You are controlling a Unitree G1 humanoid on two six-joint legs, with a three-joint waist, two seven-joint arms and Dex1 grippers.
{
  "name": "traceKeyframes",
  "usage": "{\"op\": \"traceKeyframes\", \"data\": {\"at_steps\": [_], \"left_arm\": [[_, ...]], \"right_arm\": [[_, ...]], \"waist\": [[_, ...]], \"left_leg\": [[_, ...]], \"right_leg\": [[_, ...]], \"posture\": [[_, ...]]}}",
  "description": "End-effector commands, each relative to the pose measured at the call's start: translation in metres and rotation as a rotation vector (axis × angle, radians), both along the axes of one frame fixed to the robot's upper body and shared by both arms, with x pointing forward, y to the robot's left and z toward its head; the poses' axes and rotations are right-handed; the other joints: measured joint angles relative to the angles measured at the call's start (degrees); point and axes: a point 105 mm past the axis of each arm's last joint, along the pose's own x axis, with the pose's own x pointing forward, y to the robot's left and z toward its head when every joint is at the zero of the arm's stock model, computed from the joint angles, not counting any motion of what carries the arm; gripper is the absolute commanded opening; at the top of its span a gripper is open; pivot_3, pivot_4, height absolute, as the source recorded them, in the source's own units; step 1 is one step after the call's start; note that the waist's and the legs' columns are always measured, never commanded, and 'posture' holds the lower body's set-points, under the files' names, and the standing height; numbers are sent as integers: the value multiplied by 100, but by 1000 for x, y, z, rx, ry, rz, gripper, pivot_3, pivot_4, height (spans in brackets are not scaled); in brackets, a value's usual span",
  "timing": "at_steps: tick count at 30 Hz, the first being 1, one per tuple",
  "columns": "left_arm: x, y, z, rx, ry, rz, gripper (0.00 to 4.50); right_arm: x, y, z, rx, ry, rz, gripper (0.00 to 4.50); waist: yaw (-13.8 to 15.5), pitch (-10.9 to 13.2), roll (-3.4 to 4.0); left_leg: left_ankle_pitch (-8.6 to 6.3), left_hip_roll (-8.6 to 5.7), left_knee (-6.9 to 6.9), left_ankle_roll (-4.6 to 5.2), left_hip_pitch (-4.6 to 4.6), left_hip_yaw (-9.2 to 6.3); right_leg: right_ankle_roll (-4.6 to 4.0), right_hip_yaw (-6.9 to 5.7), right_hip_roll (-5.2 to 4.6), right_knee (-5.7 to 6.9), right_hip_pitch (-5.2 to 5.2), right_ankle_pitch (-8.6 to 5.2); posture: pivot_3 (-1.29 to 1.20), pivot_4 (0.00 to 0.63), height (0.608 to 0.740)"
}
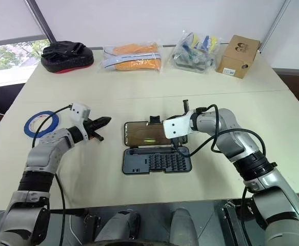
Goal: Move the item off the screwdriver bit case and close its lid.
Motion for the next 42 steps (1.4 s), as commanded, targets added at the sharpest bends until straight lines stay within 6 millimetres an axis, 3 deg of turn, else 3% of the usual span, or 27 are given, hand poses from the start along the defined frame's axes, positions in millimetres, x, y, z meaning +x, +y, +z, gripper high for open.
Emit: {"op": "traceKeyframes", "data": {"at_steps": [1, 9, 16, 23, 26, 33, 38, 42], "left_arm": [[3, -14, 0, 14, -15, -75, 0], [-8, -53, -1, -56, 53, -289, 0], [-16, -68, -1, -79, 82, -396, 0], [-14, -76, 12, -147, 59, -415, 0], [-10, -76, 14, -160, 44, -396, 0], [-10, -78, 13, -165, 42, -395, 0], [-12, -81, 14, -168, 40, -401, 0], [-17, -87, 19, -181, 36, -441, 0]], "right_arm": [[-5, -1, 15, 14, -44, 8, 58], [-13, 0, 18, 25, -51, 5, 58], [-15, -1, 18, 21, -50, -3, 58], [-17, 0, 18, 22, -32, -3, 58], [-17, 0, 18, 20, -26, -4, 971], [-15, -4, 25, 22, 1, -33, 4483], [-15, -11, 44, 134, 149, -128, 4483], [-9, -18, 82, 332, 249, -233, 4483]], "waist": [[2, 0, 0], [2, 1, -1], [-1, 1, -1], [6, 2, -3], [3, 2, -3], [1, 2, -3], [2, 4, -2], [3, 7, -1]], "left_leg": [[0, 0, 0, 0, -1, 0], [0, -1, 1, 0, -5, 0], [0, 0, -1, 0, -5, 0], [0, 0, 2, 0, -8, 0], [0, 0, 3, 0, -9, 0], [0, 0, 2, 0, -10, -1], [0, 0, 4, 0, -14, -1], [0, 3, 7, 0, -26, -3]], "right_leg": [[0, 0, 0, 0, 0, 0], [0, -1, 0, 0, -3, 0], [0, -1, 2, 0, -4, 0], [0, -1, 1, 0, -4, 0], [0, -1, 1, -1, -5, 0], [0, -1, 1, -1, -7, 0], [0, -1, 1, -3, -8, 0], [-1, -1, 1, -4, -17, 1]], "posture": [[0, 150, 740], [0, 150, 740], [0, 150, 740], [0, 150, 740], [0, 150, 740], [0, 150, 740], [0, 150, 740], [0, 150, 740]]}}
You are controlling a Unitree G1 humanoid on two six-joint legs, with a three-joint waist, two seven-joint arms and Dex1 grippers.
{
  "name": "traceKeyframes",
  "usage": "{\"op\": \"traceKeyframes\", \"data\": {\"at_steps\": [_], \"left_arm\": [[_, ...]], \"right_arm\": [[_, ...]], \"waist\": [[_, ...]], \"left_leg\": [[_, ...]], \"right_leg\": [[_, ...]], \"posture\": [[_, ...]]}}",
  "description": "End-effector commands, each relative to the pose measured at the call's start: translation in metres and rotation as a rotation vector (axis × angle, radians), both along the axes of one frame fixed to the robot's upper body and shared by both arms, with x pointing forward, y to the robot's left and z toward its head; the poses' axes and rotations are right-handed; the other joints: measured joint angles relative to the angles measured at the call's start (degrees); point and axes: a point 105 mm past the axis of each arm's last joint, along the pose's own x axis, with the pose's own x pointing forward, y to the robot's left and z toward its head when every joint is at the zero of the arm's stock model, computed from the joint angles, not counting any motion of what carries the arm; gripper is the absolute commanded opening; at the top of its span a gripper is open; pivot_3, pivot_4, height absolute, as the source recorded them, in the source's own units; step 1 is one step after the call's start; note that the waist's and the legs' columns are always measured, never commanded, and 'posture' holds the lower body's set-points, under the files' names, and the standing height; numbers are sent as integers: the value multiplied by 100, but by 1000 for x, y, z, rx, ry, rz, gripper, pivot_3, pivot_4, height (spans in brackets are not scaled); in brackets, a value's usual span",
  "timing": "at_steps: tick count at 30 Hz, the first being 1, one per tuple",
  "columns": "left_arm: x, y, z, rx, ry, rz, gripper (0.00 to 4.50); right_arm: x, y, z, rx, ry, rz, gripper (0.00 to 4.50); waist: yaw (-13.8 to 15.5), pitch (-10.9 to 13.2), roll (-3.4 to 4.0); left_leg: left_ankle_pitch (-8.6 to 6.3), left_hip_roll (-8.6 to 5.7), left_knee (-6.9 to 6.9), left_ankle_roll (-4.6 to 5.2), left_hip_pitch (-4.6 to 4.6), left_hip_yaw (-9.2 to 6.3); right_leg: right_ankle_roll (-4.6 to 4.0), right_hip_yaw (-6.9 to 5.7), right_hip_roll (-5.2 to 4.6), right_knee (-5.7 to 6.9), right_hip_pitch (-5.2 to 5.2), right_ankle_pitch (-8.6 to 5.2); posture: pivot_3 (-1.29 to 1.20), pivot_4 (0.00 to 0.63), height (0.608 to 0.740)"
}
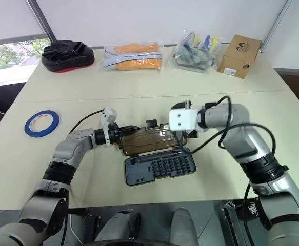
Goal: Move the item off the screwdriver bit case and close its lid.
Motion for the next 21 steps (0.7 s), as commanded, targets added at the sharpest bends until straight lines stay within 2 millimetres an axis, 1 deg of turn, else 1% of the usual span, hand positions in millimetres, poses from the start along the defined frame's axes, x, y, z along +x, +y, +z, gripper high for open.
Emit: {"op": "traceKeyframes", "data": {"at_steps": [1, 4, 7, 11, 13, 16, 21], "left_arm": [[-5, -7, 18, -36, -48, -54, 0], [-17, -10, 20, -21, -39, -122, 0], [-29, -9, 22, 6, -35, -191, 0], [-39, -5, 25, 37, -35, -242, 0], [-48, 0, 28, 67, -37, -293, 0], [-57, 3, 33, 89, -49, -342, 0], [-66, -1, 45, 87, -72, -395, 0]], "right_arm": [[1, -4, 46, 159, -4, -67, 4483], [5, -10, 73, 263, -3, -124, 4483], [7, -14, 97, 352, -5, -157, 4483], [11, -14, 111, 417, -12, -181, 4483], [12, -14, 113, 443, -15, -186, 4483], [15, -14, 108, 446, -18, -198, 4483], [16, -13, 100, 441, -13, -202, 4483]], "waist": [[-1, 0, 0], [-1, 0, 0], [-13, 0, 1], [-10, 0, 1], [-15, 1, 1], [-18, 2, 4], [-6, 3, 5]], "left_leg": [[0, 1, 1, 0, -4, -1], [0, 2, 2, 0, -19, -3], [0, 3, 6, 0, -43, -2], [1, 6, 7, -2, -56, 0], [1, 6, 7, -2, -59, 1], [1, 7, 5, -2, -60, 3], [1, 7, 7, -2, -62, 4]], "right_leg": [[0, -1, 0, 1, -3, 0], [-1, -1, -1, 1, -18, 0], [-1, -1, -3, 7, -40, 1], [-3, 0, -5, 15, -63, 2], [-4, 0, -5, 15, -66, 3], [-4, 1, -6, 17, -70, 3], [-4, 1, -7, 17, -70, 3]], "posture": [[0, 150, 740], [0, 150, 740], [0, 150, 740], [0, 150, 740], [0, 150, 740], [0, 150, 740], [0, 150, 740]]}}
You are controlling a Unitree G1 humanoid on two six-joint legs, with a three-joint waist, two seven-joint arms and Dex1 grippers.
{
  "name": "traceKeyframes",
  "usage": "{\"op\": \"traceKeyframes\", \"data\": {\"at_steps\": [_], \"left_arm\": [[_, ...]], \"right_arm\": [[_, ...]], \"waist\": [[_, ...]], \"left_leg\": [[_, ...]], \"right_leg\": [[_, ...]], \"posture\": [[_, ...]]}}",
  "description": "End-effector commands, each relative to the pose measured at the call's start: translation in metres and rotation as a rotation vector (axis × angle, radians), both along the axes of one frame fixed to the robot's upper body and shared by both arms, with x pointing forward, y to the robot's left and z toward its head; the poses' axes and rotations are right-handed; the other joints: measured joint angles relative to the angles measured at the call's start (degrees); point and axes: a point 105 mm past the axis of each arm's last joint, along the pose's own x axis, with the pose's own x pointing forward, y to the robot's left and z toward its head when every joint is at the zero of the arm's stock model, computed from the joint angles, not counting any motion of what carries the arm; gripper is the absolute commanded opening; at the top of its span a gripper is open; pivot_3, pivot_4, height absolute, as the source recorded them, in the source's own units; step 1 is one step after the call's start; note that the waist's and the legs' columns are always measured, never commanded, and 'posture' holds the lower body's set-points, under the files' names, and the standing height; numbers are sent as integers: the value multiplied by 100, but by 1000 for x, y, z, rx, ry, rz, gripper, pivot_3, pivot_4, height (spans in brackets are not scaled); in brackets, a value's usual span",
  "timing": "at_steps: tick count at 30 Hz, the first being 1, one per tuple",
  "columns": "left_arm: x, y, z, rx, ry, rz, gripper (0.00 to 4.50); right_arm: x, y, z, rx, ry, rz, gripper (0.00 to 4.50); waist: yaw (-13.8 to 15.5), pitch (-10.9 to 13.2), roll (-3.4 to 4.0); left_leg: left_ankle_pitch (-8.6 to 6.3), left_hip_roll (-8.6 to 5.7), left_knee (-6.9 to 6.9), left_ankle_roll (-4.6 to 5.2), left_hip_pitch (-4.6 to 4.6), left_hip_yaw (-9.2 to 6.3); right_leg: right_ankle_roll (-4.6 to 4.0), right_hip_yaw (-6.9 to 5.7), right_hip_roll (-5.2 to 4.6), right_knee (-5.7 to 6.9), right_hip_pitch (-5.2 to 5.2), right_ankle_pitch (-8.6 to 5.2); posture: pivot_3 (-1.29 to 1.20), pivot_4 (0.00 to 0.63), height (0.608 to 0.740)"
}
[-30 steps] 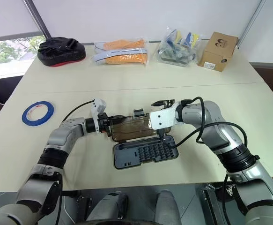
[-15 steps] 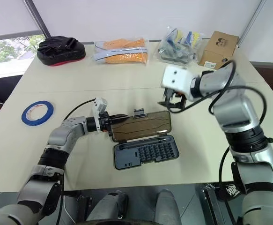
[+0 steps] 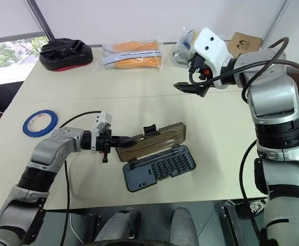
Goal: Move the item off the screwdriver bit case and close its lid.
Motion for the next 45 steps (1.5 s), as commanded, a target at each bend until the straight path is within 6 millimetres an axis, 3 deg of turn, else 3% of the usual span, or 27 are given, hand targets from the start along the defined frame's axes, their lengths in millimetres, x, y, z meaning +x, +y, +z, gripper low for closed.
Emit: {"op": "traceKeyframes", "data": {"at_steps": [1, 8, 13, 17, 20, 25, 30, 35, 40, 42, 45], "left_arm": [[-12, -9, 16, -28, -34, -84, 0], [-31, -18, 17, -6, -21, -195, 0], [-43, -19, 2, 62, 22, -286, 0], [-44, -13, -20, 137, 51, -309, 0], [-42, -14, -24, 153, 39, -305, 0], [-40, -18, -22, 141, 30, -303, 0], [-37, -24, -15, 119, 12, -295, 0], [-30, -35, -3, 88, -5, -301, 0], [-30, -43, 1, 71, 12, -330, 0], [-35, -44, -7, 95, 35, -363, 0], [-45, -38, -35, 187, 74, -411, 0]], "right_arm": [[-2, 2, 7, 12, -41, 9, 4483], [-1, 1, 3, 3, -33, 4, 4483], [-8, 3, -9, 56, 65, 36, 4483], [-28, 12, -38, 129, 249, 138, 4483], [-41, 15, -55, 179, 348, 175, 4483], [-64, 10, -74, 214, 497, 248, 4483], [-96, 13, -73, 263, 599, 398, 4483], [-133, 13, -94, 216, 755, 494, 4483], [-146, 18, -111, 200, 817, 520, 4483], [-150, 24, -124, 196, 849, 528, 4483], [-151, 31, -140, 189, 871, 519, 4483]], "waist": [[-3, 0, 0], [-16, 1, 1], [-15, 1, 1], [-3, 1, 1], [2, 1, 2], [18, 1, 1], [10, 1, 2], [26, 2, 0], [6, 2, 0], [12, 2, 0], [15, 2, 0]], "left_leg": [[0, 0, 1, 0, -1, 0], [0, 0, 0, 0, -1, 2], [0, 0, 0, 0, -1, 3], [0, 0, 0, 0, -1, 2], [0, 0, 2, 1, -2, 4], [0, 0, 9, 1, -2, 2], [0, 0, 11, 2, -2, 3], [-1, 0, 15, 4, -2, 2], [-8, 0, 47, 14, -1, 3], [-9, 0, 51, 16, 1, 3], [-10, 0, 54, 17, 3, -2]], "right_leg": [[0, 0, 0, 0, 0, 0], [0, 0, 0, 1, -2, 0], [0, 0, 1, 1, -2, 0], [-1, -1, 2, 0, 0, 0], [-1, 0, 0, 0, 0, 1], [-1, -1, 0, 0, 5, 1], [-1, -1, 0, -1, 7, 1], [-1, -4, 1, -1, 12, 1], [0, -6, 1, -1, 30, 1], [0, -6, 3, -1, 33, 1], [0, -10, 4, -1, 39, 1]], "posture": [[0, 150, 740], [0, 150, 740], [0, 150, 740], [0, 150, 740], [0, 150, 740], [0, 150, 740], [0, 150, 740], [0, 150, 740], [0, 150, 740], [0, 150, 740], [0, 150, 740]]}}
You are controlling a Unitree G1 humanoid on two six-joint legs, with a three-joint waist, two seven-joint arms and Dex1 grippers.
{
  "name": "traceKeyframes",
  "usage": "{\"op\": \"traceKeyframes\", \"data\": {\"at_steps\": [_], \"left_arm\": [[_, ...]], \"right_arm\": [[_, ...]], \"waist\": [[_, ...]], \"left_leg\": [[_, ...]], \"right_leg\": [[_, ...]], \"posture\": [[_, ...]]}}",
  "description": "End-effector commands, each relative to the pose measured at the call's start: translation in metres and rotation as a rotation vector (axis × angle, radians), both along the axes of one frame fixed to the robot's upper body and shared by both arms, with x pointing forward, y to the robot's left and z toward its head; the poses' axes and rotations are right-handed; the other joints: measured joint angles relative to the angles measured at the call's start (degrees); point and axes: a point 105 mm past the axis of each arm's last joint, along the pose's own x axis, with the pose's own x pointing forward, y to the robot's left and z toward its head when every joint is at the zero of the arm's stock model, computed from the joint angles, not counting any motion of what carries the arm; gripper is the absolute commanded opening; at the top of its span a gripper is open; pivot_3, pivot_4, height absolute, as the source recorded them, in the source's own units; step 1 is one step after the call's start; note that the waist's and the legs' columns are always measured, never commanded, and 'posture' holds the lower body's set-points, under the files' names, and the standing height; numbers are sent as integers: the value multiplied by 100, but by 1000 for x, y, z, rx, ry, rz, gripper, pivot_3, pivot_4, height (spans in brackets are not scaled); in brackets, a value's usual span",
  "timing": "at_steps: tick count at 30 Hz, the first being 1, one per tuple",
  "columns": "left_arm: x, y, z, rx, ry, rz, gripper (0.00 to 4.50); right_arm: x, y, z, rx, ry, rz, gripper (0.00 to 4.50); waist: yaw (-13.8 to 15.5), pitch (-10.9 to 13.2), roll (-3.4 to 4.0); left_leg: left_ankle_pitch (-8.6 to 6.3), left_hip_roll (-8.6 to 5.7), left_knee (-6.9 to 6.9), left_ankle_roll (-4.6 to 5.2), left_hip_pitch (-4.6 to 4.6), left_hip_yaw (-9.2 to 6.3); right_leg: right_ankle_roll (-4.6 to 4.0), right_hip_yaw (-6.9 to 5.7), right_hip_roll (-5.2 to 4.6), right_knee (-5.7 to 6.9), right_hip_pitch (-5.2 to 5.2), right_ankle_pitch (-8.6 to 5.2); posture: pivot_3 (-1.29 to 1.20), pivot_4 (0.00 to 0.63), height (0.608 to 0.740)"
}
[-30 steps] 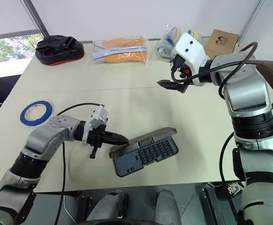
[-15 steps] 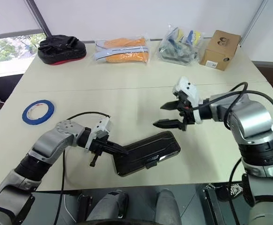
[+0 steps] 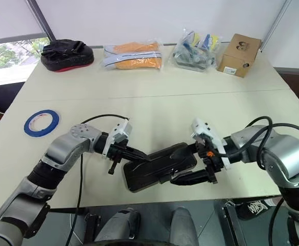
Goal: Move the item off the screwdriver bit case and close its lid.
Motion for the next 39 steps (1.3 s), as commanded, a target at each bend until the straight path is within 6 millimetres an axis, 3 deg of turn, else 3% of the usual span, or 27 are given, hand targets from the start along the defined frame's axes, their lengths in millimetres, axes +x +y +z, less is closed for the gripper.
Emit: {"op": "traceKeyframes", "data": {"at_steps": [1, 5, 8, 10, 12, 17, 28, 32, 39], "left_arm": [[-11, 8, -29, 108, 10, -67, 0], [-11, 22, -63, 224, -11, -61, 0], [-5, 26, -70, 241, -41, -36, 0], [-1, 24, -66, 220, -52, -17, 0], [7, 18, -60, 186, -69, 18, 0], [17, 6, -43, 105, -85, 67, 0], [53, -7, 0, -19, -116, 197, 0], [62, -5, -4, 2, -126, 218, 0], [62, -14, -20, 25, -143, 209, 0]], "right_arm": [[-4, 9, -13, -9, -10, 24, 4483], [-6, 11, -34, -53, 0, 20, 4483], [-8, 11, -40, -60, 15, 13, 4483], [-10, 10, -41, -61, 23, 16, 3668], [-13, 9, -44, -68, 31, 22, 2578], [-12, 9, -57, -108, -4, 19, 34], [3, 10, -75, -149, -73, -39, 34], [13, 10, -76, -155, -111, -84, 34], [20, 2, -80, -225, -204, -93, 34]], "waist": [[0, 0, 0], [14, -6, 2], [30, -12, 6], [55, -13, 7], [112, -14, 9], [141, -14, 7], [92, -3, -11], [60, 4, -25], [16, 8, -30]], "left_leg": [[0, -1, 1, 0, 0, 2], [0, 0, 4, 0, 10, -3], [-3, 0, 4, 4, 34, -3], [-12, -1, 4, 20, 52, -2], [-33, 0, 2, 56, 99, -1], [-35, 0, 7, 59, 105, 0], [-34, 3, 6, 57, 103, -3], [-32, 4, 6, 55, 103, -4], [-32, 5, 5, 54, 99, -6]], "right_leg": [[0, 0, -2, 0, 0, 0], [0, -1, -2, -3, 15, 0], [0, -2, -2, -10, 42, 0], [0, -1, -3, -11, 64, 0], [1, -1, -1, -16, 108, -2], [3, -1, 0, -20, 118, -2], [2, 0, 19, -12, 106, -1], [0, 0, 23, -11, 104, 0], [0, 0, 23, -11, 101, 0]], "posture": [[0, 150, 740], [0, 150, 740], [0, 150, 740], [0, 150, 740], [0, 150, 740], [0, 150, 740], [0, 150, 740], [0, 150, 740], [0, 150, 740]]}}
